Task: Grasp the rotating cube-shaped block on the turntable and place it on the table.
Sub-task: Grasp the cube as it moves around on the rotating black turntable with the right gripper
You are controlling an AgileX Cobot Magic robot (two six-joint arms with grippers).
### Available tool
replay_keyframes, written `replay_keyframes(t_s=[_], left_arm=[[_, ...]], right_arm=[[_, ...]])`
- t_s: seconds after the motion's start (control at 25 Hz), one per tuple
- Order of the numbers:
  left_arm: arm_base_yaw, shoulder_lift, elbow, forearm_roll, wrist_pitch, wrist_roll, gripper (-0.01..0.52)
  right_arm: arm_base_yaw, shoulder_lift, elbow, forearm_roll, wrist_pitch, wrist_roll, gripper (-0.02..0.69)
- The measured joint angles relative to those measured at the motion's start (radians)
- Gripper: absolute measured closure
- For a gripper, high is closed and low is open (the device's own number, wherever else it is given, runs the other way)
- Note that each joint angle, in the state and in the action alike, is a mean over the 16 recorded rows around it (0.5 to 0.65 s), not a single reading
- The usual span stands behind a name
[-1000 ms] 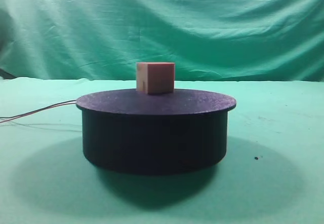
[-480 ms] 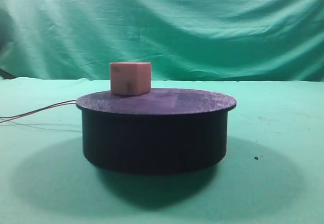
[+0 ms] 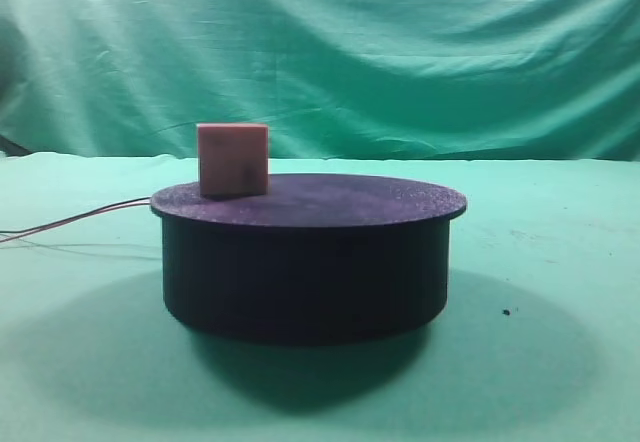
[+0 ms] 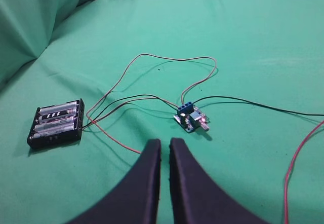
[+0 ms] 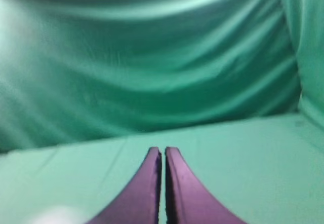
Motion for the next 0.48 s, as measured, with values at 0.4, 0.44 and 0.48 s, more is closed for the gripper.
replay_keyframes(t_s=[0.4, 0.44, 0.48], left_arm=[[0.0, 0.0, 0.0, 0.0, 0.0, 0.0, 0.514], [0.0, 0.0, 0.0, 0.0, 0.0, 0.0, 0.514], [0.0, 0.0, 0.0, 0.0, 0.0, 0.0, 0.514]], right_arm=[[0.128, 0.336, -0.045, 0.024, 0.109, -0.072, 0.665], [0.155, 0.37, -0.056, 0.023, 0.116, -0.075, 0.665], [0.183, 0.404, -0.07, 0.021, 0.122, -0.074, 0.665]])
